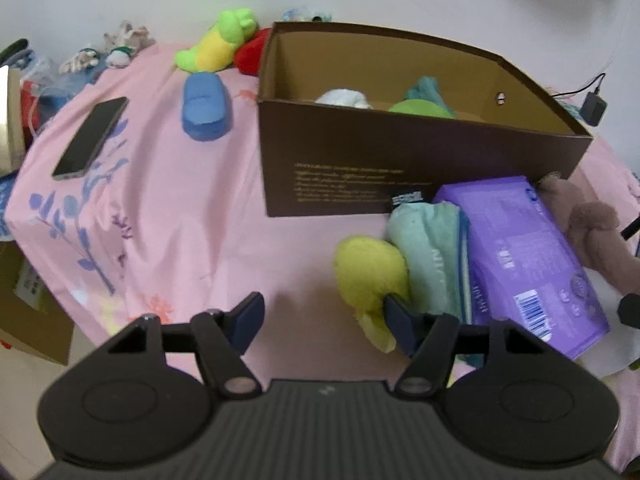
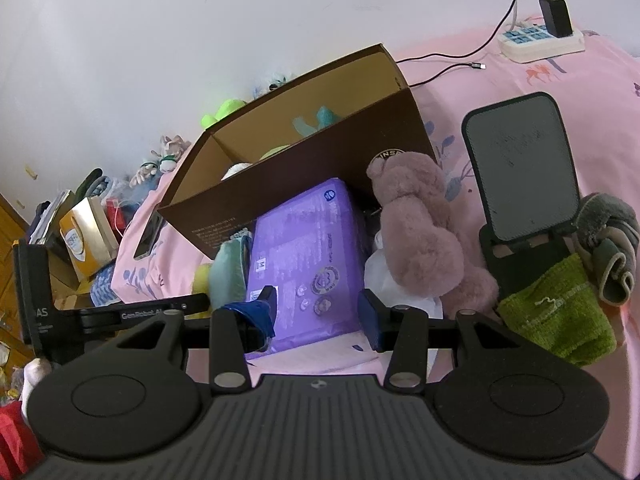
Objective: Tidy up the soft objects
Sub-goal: 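Move the left tool to the yellow plush while the right tool approaches the pink teddy bear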
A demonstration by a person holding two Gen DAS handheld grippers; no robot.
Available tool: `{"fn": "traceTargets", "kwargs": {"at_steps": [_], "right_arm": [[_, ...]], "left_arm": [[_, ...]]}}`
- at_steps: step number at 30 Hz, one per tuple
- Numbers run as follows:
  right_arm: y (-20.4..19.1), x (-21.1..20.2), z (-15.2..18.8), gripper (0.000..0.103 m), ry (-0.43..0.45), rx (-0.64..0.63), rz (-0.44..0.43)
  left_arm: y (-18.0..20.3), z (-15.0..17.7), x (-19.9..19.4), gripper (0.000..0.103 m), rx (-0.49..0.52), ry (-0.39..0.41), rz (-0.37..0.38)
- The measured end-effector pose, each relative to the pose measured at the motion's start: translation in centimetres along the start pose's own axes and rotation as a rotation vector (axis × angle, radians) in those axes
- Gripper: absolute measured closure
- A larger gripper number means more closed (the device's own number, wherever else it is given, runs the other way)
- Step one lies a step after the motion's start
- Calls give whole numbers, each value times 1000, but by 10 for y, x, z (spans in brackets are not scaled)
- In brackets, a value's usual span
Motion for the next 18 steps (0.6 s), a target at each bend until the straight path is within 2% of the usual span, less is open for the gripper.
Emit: {"fn": "traceTargets", "kwargs": {"at_steps": [2,8,12,17,18], "right_arm": [[0,0,-1,74,3,2,-1],[1,-1,-2,74,12,6,7],[5,-3,-3,74,24,17,18],[4,-5,-3,74,34,19,22],[4,-5,-3,74,35,19,21]], "left_arm": [[6,-1,0,34,20,6,24],[15,-4,11,34,41,14,29],[18,-6,13,42,41,15,59],[20,-3,10,63,40,22,96],[20,-2,9,64,39,21,102]]}}
Point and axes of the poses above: each gripper's, at about its wrist camera, not at the fingertips, and x roughly the way its jaws point, y to its right, z to its underside, the point moved 10 cm from there along x, roughly the way its jaws point, and after that the axes turned 13 degrees about -z, right-handed, at the moved point
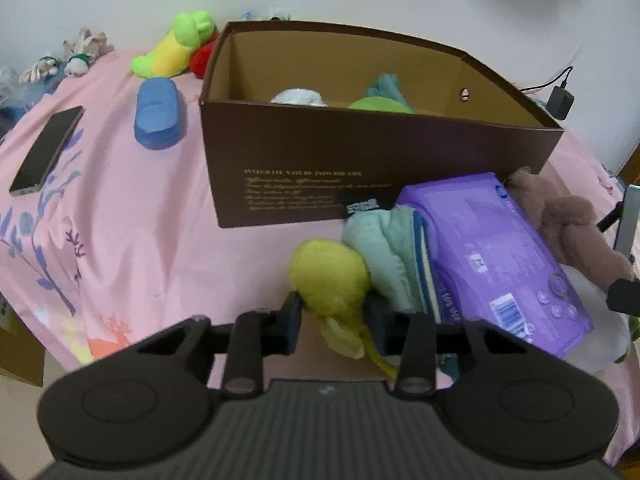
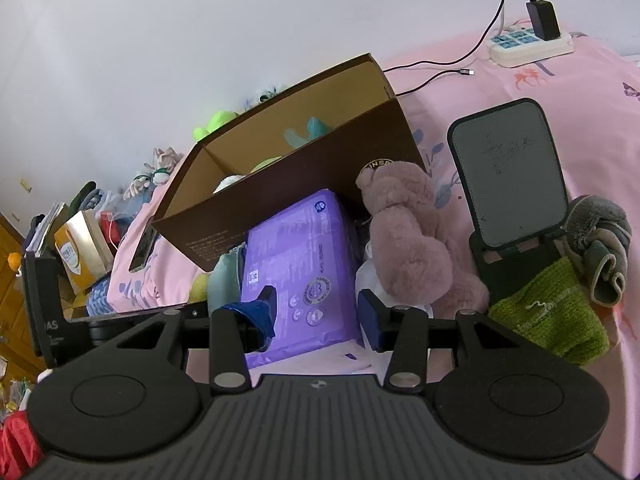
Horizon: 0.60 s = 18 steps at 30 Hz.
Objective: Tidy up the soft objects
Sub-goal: 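Move the left tool to the yellow plush while the right tool approaches the pink teddy bear, then close the left tool on the yellow plush while the right tool grasps the pink teddy bear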
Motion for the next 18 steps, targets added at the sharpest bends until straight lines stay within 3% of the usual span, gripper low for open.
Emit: {"fn": "traceTargets", "kwargs": {"at_steps": [4,18], "right_arm": [[-2,1,0,74,0,-1,-6],[-14,14,3,74,-24,-18,-40]], "left_arm": [[-2,4,-8,72,-12,-3,18],[-21,28,-37,76,-1,-13,8]]}}
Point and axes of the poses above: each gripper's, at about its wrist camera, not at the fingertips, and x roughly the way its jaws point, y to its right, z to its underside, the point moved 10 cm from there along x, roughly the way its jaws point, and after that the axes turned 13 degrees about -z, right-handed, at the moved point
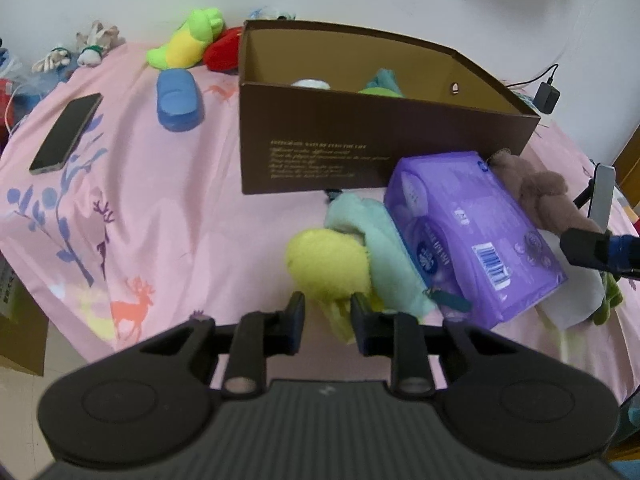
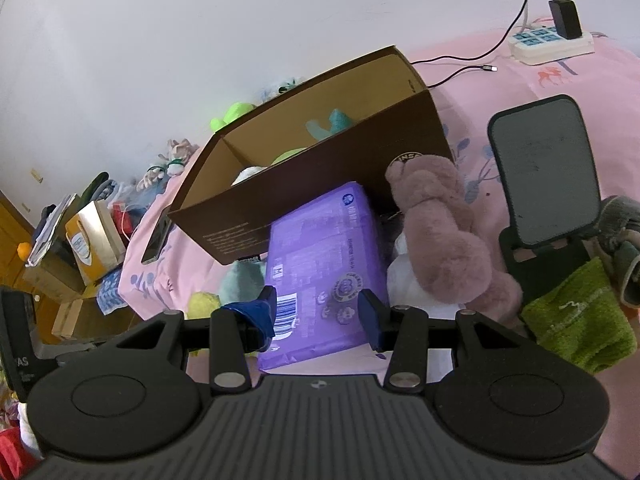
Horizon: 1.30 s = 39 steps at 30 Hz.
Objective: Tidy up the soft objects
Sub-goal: 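Close the left tool on the yellow plush while the right tool grasps the pink teddy bear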
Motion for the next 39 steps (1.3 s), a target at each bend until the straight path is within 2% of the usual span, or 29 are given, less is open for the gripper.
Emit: {"fn": "traceTargets", "kwargs": {"at_steps": [3,6,8,10,12,14,15,17,22,27,30,33,36,39], "right_arm": [[0,1,0,74,-1,0,1],[0,1,-1,74,2,-3,3],[0,0,-2,74,7,-2,7],[1,-2,-2,74,15,-2,13],[3,-6,-4,74,26,-1,19],[5,-10,-6,74,41,-4,28],[5,-12,-8,74,49,-7,33],[8,-20,-13,74,74,-21,53],[27,-41,-25,74,137,4,112],[33,-41,-34,74,141,-18,143],[25,-29,-40,74,136,-84,147],[22,-12,-46,74,104,-186,212],[22,3,-47,75,88,-257,238],[29,17,-49,75,74,-365,365]], "left_arm": [[-2,3,4,75,4,-15,-15],[4,-3,0,70,-12,8,22],[9,-10,-4,20,-25,38,39],[14,-16,-3,21,-2,77,8],[18,-19,3,26,31,79,-23],[20,-19,10,48,43,59,-26],[19,-19,14,51,41,45,-25],[14,-19,18,64,29,38,-30],[-3,-20,16,69,-8,27,-8],[-14,-18,10,71,-60,16,7],[-16,-19,1,71,-72,22,33],[-18,-22,-7,71,-69,43,32],[-20,-24,-15,71,-67,62,30],[-18,-21,-19,71,-55,70,28]]}}
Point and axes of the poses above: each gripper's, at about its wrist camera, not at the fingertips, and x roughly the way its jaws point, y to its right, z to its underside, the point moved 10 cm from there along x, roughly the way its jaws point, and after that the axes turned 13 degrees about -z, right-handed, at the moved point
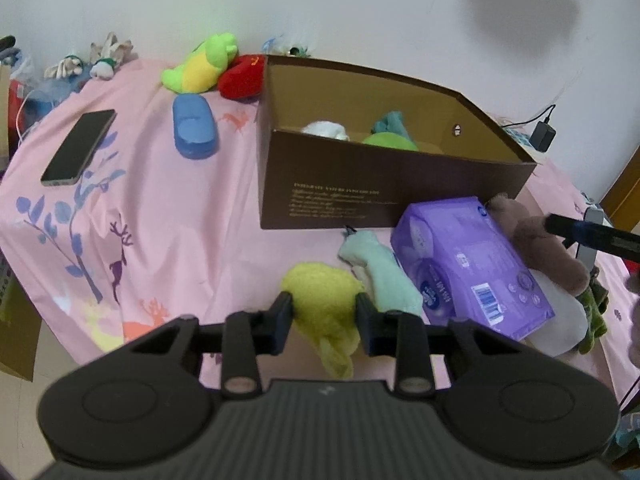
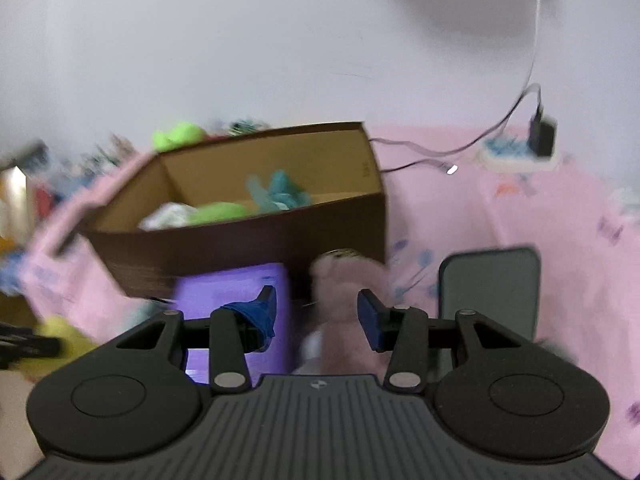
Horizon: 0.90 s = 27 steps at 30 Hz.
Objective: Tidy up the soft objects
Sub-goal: 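Close the left tool on the yellow plush while the right tool grasps the pink teddy bear, then lift the yellow plush and pink teddy bear and carry them over the box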
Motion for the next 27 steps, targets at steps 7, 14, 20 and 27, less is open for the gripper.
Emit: {"fn": "traceTargets", "kwargs": {"at_steps": [7,14,20,27], "right_arm": [[17,31,12,74,-123,11,108],[16,44,15,72,-142,2,138],[16,45,12,84,-109,-22,125],[7,28,6,95,-27,-86,84]], "left_arm": [[-6,2,-7,71,-6,15,-20],[-12,-26,-32,71,-56,98,10],[3,-31,-30,71,-45,103,39],[16,-34,-27,71,-23,103,56]]}}
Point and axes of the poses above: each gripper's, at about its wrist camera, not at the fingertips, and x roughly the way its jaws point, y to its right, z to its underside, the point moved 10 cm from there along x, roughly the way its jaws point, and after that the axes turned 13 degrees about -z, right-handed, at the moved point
